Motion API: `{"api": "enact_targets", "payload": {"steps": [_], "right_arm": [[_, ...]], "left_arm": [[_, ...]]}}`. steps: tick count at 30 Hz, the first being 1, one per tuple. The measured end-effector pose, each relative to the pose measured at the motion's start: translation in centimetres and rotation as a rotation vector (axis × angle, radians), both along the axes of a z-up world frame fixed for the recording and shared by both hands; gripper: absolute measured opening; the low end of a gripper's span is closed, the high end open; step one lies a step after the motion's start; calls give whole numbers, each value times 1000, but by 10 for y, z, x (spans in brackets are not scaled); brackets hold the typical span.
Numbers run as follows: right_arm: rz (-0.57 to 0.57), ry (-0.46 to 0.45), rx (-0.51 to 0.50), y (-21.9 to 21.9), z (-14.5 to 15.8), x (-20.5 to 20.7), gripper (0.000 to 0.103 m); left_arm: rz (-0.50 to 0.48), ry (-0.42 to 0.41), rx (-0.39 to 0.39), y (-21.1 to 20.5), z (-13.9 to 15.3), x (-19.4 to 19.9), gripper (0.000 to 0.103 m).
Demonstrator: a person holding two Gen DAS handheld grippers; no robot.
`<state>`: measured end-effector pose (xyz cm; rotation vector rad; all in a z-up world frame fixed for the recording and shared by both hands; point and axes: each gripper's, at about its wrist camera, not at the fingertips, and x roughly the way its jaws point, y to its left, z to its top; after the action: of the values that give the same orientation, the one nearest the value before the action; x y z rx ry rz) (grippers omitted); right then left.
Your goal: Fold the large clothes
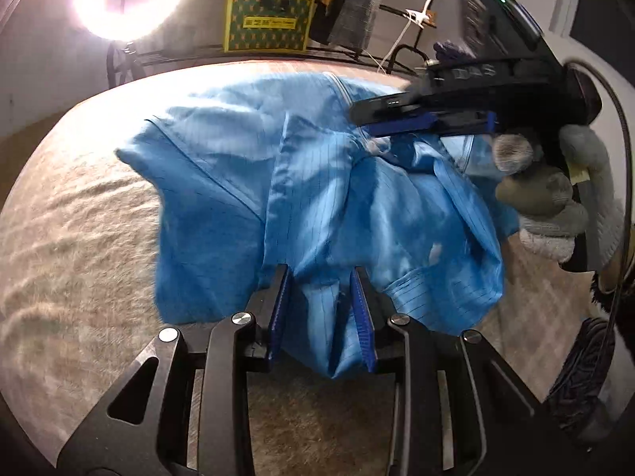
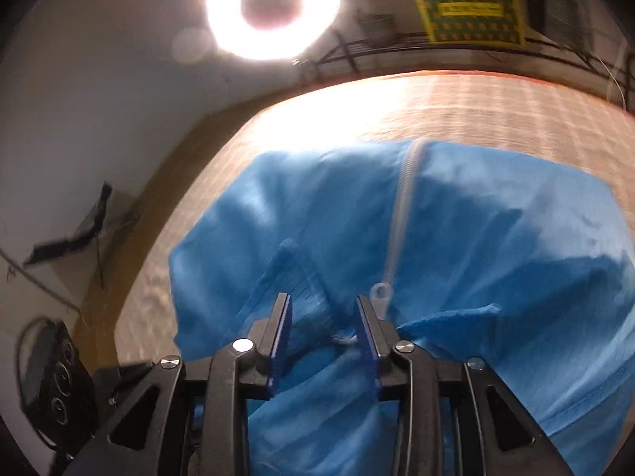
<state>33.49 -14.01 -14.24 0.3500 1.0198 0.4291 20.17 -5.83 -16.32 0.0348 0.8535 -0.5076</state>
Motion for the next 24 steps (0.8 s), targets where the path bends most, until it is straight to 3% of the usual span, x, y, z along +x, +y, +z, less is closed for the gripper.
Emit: {"api": "enact_targets", "payload": {"steps": [5, 8, 13, 16, 18, 22, 24], "right_arm": [[-29, -84, 63, -37, 34, -42, 40], [-40, -139, -19, -47, 46, -72, 40], [-19, -155, -59, -45, 40, -73, 35], [-22, -148, -44, -47, 36, -60, 33], [-16, -142, -119, -43, 29, -50, 31], [-20, -63, -366, -39, 4, -48, 26], [-25, -74, -410, -44, 6, -60, 27]], "left_arm": [[26, -24, -90, 22, 25, -11, 31], [52, -47, -107, 32, 34, -11, 31], [115, -11, -174, 45, 36, 0, 31], [121, -21, -166, 40, 40, 3, 31], [134, -23, -141, 39, 39, 7, 31], [190, -29, -128, 52, 37, 15, 31], [236, -17, -155, 68, 35, 22, 31]]}}
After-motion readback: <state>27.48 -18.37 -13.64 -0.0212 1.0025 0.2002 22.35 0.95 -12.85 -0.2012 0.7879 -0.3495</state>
